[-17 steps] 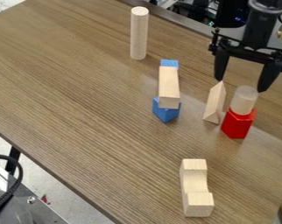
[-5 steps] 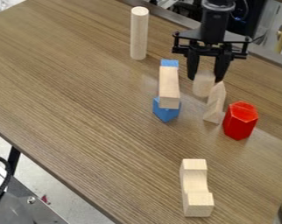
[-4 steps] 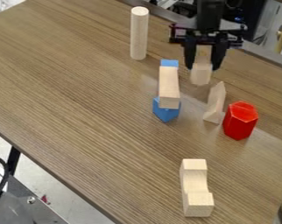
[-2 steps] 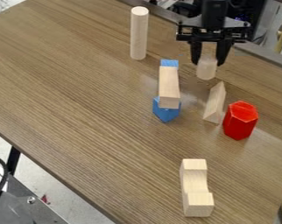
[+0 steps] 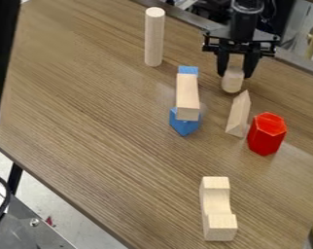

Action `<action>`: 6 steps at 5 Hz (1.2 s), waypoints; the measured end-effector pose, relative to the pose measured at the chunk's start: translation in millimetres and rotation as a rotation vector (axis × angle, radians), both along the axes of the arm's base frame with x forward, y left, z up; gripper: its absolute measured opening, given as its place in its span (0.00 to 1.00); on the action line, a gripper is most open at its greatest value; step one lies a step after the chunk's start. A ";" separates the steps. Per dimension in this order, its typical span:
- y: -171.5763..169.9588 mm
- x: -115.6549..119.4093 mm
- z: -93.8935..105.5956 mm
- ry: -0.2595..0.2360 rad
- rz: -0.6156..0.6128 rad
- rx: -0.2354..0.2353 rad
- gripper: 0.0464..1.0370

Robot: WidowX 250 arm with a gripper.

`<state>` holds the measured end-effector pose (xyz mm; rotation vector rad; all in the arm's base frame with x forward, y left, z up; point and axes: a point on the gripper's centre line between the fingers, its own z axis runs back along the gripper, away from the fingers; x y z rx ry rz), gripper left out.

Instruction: Remove the cylinder form the red hexagon and put it on the table

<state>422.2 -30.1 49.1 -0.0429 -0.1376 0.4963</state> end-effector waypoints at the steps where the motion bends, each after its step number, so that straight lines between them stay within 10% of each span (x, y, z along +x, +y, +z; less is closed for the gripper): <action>1: 0.9 1.8 0.0 -0.007 0.003 0.006 0.54; 3: -3.9 1.5 1.0 -0.007 0.014 -0.030 0.97; 5: 2.2 -12.8 61.1 -0.124 0.018 -0.037 0.96; 6: 16.6 -33.0 78.0 -0.080 -0.029 0.140 0.96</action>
